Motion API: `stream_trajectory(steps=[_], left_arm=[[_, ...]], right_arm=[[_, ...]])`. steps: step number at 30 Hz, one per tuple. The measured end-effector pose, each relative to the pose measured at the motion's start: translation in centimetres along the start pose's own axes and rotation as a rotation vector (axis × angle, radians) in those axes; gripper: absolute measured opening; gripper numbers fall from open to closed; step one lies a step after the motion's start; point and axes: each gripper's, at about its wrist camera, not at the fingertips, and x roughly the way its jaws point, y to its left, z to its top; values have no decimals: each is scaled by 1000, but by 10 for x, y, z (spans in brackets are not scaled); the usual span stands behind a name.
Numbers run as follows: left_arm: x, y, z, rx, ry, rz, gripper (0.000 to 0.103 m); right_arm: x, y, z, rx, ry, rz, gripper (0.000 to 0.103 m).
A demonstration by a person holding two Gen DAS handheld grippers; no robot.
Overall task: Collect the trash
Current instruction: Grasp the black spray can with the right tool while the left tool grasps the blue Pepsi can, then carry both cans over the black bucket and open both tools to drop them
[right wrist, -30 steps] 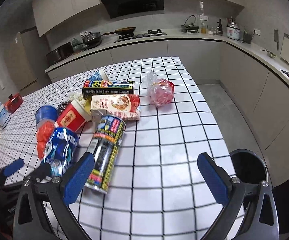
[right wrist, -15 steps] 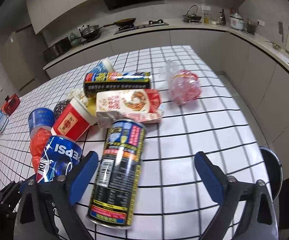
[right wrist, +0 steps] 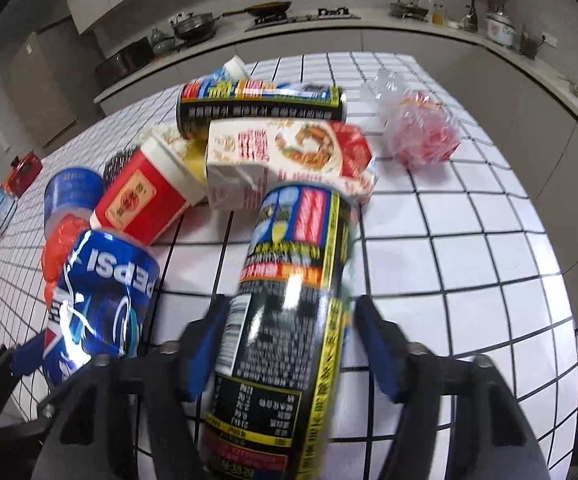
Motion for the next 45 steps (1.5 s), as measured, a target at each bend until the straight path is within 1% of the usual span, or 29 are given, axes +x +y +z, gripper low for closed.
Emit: stream_trajectory(steps=[3, 7, 9, 13, 16, 19, 29, 30, 32, 33, 34, 35, 36, 38, 39, 40, 45], left_arm=[[2, -3, 1, -5, 0, -5, 68], [5, -10, 1, 4, -7, -12, 68], [7, -14, 1, 13, -9, -12, 68], [7, -18, 0, 13, 1, -20, 70], [9, -19, 0, 10, 7, -17, 70], [12, -22, 1, 8, 5, -22, 70], [12, -26, -1, 2, -14, -37, 69], [12, -27, -2, 5, -11, -39, 69], [14, -30, 1, 19, -4, -17, 72], [18, -33, 4, 32, 12, 8, 82], [22, -35, 6, 39, 24, 26, 89], [24, -35, 8, 40, 25, 47, 91], [26, -35, 10, 41, 24, 50, 91], [28, -34, 11, 48, 20, 38, 88], [29, -33, 11, 47, 16, 36, 74], [30, -33, 11, 47, 19, 31, 69], [27, -27, 8, 18, 13, -2, 67]], right_arm=[[-4, -6, -5, -12, -11, -32, 56], [-10, -21, -9, 2, -13, -42, 56], [-10, -25, -10, 5, -14, -30, 56], [-9, -22, -9, -24, -12, -41, 56], [-11, -26, -11, -22, -9, -19, 55], [-14, -29, -14, -24, -14, -16, 55], [-22, -40, -20, -41, -12, -51, 55], [-22, -40, -20, -45, -11, -52, 55], [-21, -40, -19, -45, -10, -47, 55], [-21, -41, -19, -45, -10, -45, 55], [-21, -41, -19, -45, -10, -42, 55], [-21, -42, -19, -41, -10, -44, 55], [-21, -43, -18, -38, -11, -42, 55], [-21, -44, -18, -36, -8, -35, 55], [-21, -43, -18, -39, -8, -35, 55], [-21, -43, -18, -41, -10, -36, 55], [-23, -43, -21, -42, -15, -28, 55]])
